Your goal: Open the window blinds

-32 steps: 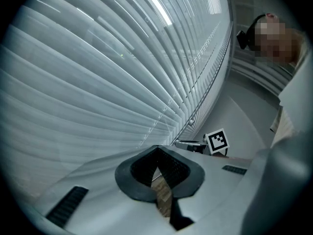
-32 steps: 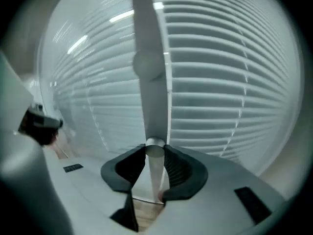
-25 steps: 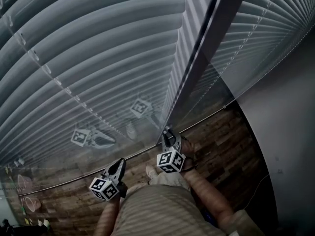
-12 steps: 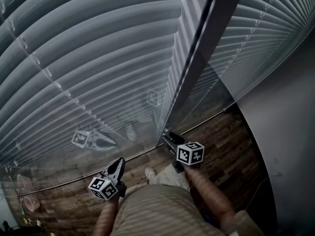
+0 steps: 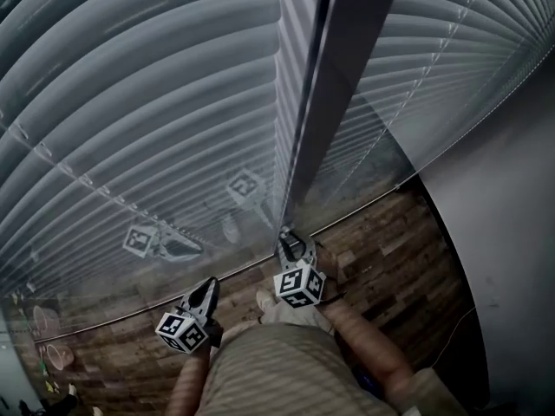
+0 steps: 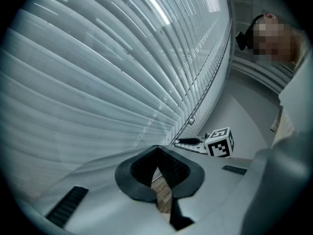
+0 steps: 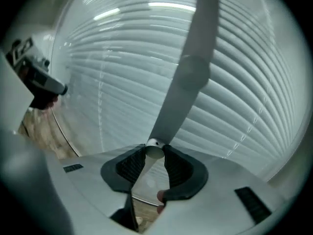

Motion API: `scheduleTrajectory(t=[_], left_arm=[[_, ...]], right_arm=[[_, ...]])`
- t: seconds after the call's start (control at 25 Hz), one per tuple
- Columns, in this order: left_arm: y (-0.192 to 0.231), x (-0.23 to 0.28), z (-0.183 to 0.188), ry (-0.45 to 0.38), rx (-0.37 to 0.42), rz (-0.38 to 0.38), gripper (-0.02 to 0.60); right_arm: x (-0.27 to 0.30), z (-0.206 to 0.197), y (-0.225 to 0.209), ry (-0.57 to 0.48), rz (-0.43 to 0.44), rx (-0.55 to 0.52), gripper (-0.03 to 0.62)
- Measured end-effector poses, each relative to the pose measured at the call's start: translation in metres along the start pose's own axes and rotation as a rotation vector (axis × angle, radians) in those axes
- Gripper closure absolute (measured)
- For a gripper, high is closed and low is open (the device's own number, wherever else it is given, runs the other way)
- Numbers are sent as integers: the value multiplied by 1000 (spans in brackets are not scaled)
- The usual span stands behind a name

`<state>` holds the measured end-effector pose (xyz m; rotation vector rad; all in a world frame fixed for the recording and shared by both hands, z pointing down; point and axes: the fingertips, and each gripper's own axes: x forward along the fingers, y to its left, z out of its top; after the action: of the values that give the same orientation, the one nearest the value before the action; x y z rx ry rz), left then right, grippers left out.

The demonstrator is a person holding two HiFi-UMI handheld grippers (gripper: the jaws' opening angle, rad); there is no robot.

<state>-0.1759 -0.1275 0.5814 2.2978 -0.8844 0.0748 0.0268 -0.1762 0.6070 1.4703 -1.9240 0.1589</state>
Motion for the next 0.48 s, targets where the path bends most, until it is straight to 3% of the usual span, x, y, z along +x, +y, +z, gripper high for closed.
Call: scheduleTrajectory(t=[0.08, 0.32, 0.4, 0.48], left_arm=[[-1, -1, -1, 3, -2, 2, 571], [5, -4, -8, 7, 2, 0, 571], [4, -4, -8, 7, 3, -1, 571], [4, -5, -7, 4, 3, 3, 571]], right_arm=[[-1, 1, 1, 14, -35, -57, 467], [2, 0, 11, -31, 70, 66, 462], [-1, -2, 10, -76, 166, 253, 462], [-4, -7, 4, -106, 273, 544, 462]])
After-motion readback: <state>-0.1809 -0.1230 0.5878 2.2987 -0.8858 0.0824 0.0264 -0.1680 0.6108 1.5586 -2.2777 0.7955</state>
